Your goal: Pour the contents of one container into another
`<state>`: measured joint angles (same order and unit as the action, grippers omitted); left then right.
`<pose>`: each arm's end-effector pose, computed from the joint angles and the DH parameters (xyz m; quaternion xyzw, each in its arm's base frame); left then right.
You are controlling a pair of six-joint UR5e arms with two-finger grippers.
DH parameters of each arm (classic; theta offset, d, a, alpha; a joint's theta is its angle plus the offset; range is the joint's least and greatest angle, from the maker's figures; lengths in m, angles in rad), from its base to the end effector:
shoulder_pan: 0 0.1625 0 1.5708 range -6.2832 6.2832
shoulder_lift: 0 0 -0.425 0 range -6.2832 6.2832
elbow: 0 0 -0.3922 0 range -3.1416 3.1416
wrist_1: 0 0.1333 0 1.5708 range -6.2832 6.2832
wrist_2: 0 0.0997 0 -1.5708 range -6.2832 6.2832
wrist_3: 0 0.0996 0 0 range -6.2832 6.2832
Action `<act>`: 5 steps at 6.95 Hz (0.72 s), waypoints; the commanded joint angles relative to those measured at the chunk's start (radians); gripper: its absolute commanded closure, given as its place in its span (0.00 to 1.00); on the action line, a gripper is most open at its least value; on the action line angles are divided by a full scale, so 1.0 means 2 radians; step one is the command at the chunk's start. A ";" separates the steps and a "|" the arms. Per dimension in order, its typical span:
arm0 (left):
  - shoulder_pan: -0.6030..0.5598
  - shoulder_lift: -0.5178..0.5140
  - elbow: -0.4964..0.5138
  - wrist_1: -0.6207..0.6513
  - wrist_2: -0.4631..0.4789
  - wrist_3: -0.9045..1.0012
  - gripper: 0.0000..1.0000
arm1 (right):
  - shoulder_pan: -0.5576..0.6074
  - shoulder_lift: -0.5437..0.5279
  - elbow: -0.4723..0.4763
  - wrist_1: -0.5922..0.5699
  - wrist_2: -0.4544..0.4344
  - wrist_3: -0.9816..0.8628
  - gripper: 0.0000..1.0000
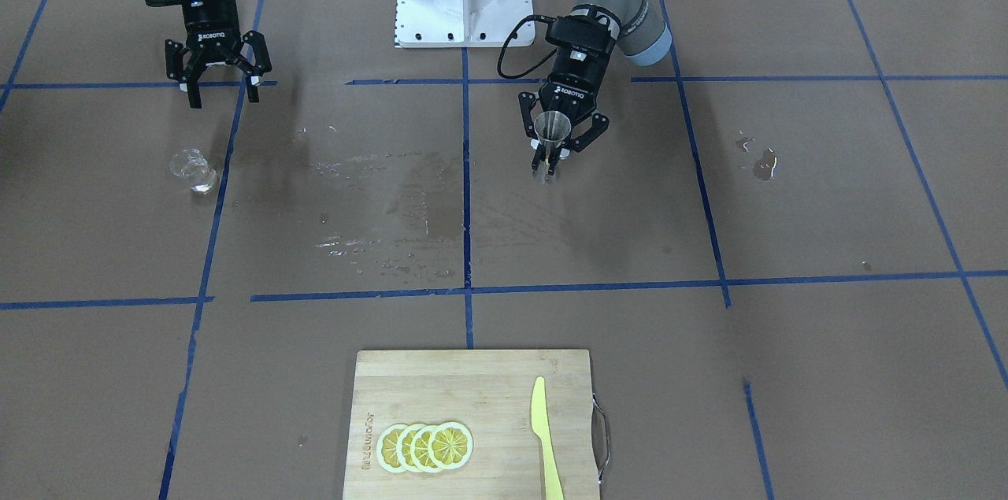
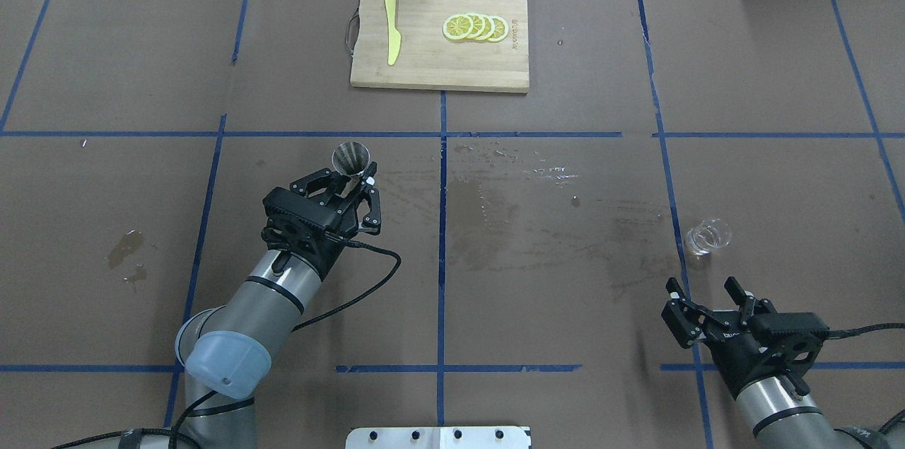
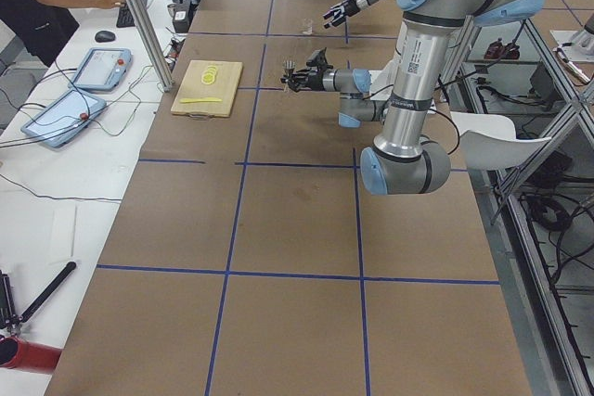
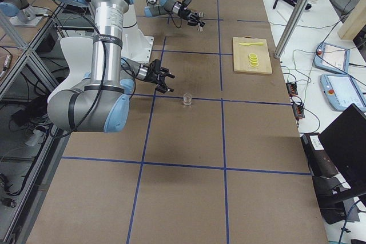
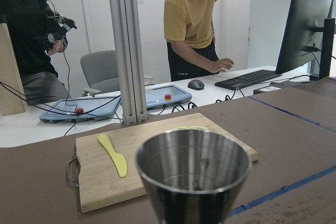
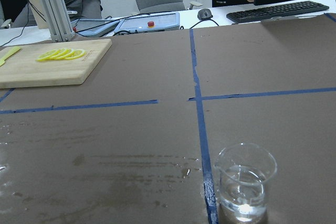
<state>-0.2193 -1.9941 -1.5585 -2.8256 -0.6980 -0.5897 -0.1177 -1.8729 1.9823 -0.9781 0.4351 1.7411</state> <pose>0.5287 -0.3326 0.2880 0.6134 0.3927 -0.0637 0.6822 -0.3904 -0.1790 0.4931 0.4582 -0.3594 0.2057 0.7865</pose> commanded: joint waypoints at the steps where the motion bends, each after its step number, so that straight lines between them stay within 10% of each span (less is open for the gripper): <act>1: 0.000 -0.001 0.000 0.000 0.000 0.000 1.00 | 0.013 0.013 -0.034 0.000 -0.027 0.014 0.00; 5: 0.000 0.000 0.000 0.000 0.000 0.000 1.00 | 0.051 0.035 -0.091 -0.001 -0.025 0.007 0.00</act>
<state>-0.2193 -1.9955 -1.5585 -2.8256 -0.6979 -0.5903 -0.0422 -1.8290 1.8342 -0.9797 0.3798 1.7617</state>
